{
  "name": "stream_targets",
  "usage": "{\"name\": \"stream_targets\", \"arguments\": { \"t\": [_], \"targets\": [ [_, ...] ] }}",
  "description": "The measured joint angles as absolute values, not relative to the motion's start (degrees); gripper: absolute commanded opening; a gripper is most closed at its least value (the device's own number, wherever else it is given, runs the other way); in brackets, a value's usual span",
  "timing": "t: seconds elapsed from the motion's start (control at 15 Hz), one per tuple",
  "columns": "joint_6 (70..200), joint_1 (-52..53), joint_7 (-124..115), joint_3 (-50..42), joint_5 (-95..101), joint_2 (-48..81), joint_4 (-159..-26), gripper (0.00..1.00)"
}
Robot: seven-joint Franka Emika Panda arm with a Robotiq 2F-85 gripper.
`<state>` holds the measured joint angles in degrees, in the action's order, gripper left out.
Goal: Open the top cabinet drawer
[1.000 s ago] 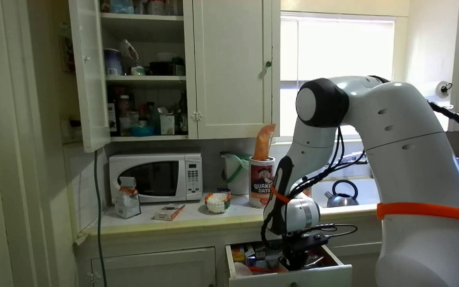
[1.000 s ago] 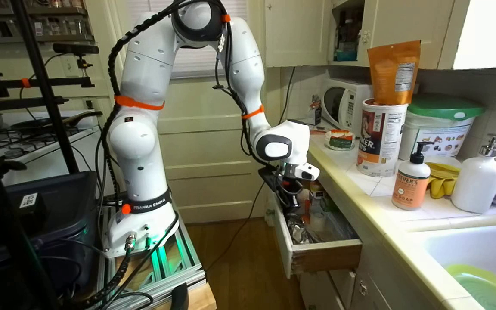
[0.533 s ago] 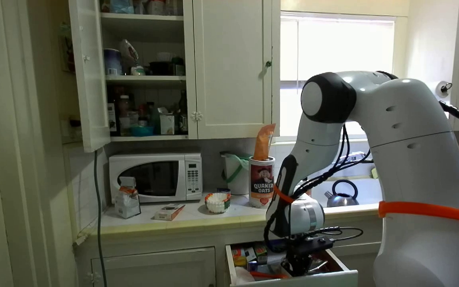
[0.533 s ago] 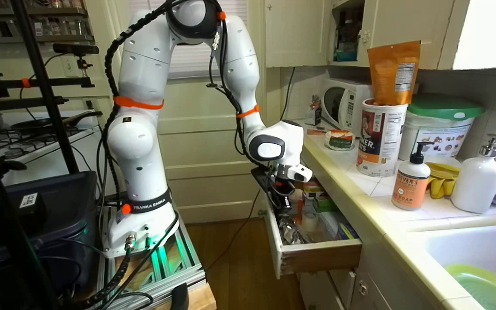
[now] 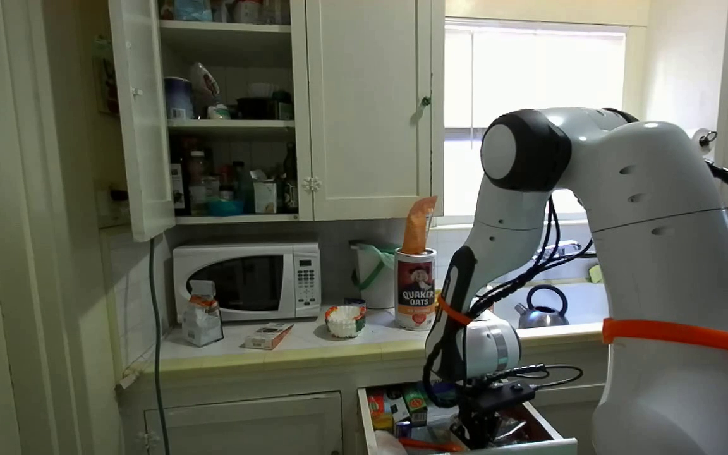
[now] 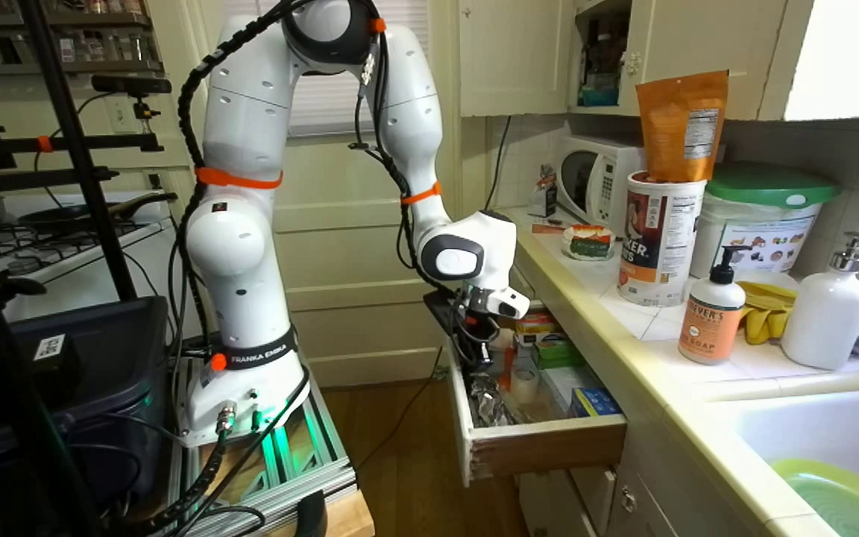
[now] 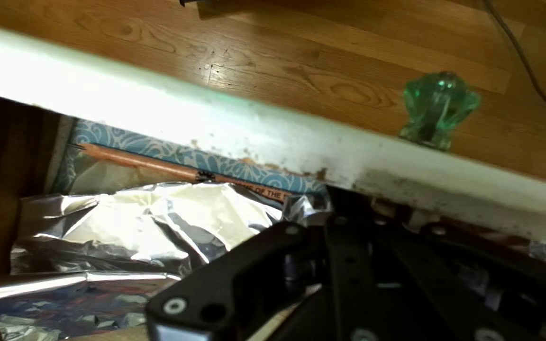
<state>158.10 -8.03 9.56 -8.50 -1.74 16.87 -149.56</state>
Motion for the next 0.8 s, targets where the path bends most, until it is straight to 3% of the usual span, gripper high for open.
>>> {"name": "stream_targets", "arguments": {
  "t": [0.8],
  "targets": [
    [158.24,-8.47,9.78,-7.7,-0.88,15.46,-152.15,0.0]
  ]
}}
